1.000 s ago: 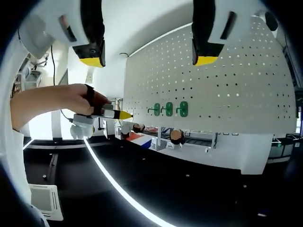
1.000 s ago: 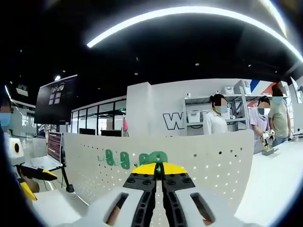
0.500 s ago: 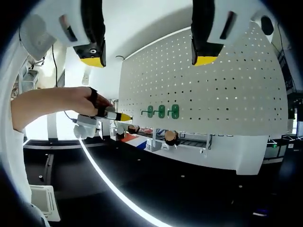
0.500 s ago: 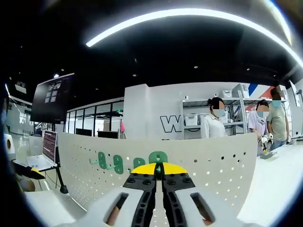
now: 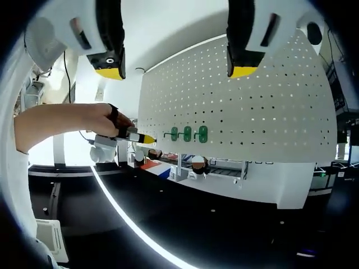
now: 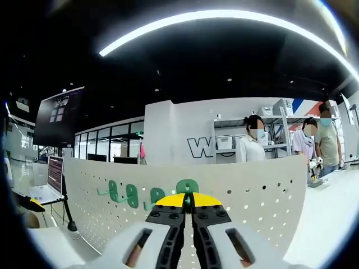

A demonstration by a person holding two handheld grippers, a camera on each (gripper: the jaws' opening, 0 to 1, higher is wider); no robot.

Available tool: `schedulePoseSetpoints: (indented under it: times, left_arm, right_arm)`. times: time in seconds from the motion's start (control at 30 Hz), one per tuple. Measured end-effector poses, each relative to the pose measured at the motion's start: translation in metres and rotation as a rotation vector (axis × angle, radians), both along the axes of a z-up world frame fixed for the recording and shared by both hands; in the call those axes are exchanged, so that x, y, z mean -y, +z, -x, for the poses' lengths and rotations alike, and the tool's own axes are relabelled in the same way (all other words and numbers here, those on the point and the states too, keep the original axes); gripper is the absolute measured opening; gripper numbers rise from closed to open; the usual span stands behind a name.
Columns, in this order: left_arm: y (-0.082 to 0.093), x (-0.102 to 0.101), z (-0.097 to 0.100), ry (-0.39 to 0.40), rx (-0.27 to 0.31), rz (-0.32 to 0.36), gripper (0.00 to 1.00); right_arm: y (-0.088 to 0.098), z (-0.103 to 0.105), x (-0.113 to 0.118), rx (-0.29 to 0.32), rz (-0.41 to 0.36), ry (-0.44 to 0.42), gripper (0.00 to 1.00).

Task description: Insert the hook assembly into the mounting plate slot until the hook locks in place.

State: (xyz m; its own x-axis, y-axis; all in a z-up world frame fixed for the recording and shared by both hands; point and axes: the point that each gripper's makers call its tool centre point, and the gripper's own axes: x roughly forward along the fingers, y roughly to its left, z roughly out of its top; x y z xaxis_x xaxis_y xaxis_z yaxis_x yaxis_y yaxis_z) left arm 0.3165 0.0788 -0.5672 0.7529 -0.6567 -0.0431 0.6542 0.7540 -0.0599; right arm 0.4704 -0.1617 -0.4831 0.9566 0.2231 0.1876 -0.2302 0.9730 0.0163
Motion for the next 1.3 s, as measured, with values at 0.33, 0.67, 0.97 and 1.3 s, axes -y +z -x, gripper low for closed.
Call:
schedulePoseSetpoints:
  times: [0.33, 0.67, 0.97, 1.3]
  left_arm:
    - [0.001, -0.008, 0.001, 0.018, 0.007, -0.005, 0.76]
    - [-0.003, -0.019, 0.000, 0.042, -0.010, -0.016, 0.76]
    - [-0.006, -0.023, -0.002, 0.042, -0.016, -0.027, 0.76]
    - [-0.013, -0.027, -0.001, 0.048, -0.036, -0.035, 0.76]
  right_arm:
    - [-0.005, -0.009, -0.002, -0.001, -0.003, -0.002, 0.01]
    - [-0.005, -0.018, -0.003, -0.002, 0.004, 0.004, 0.01]
    - [-0.011, -0.023, -0.004, -0.013, -0.005, -0.003, 0.01]
    - [-0.017, -0.027, -0.004, -0.025, -0.005, -0.028, 0.01]
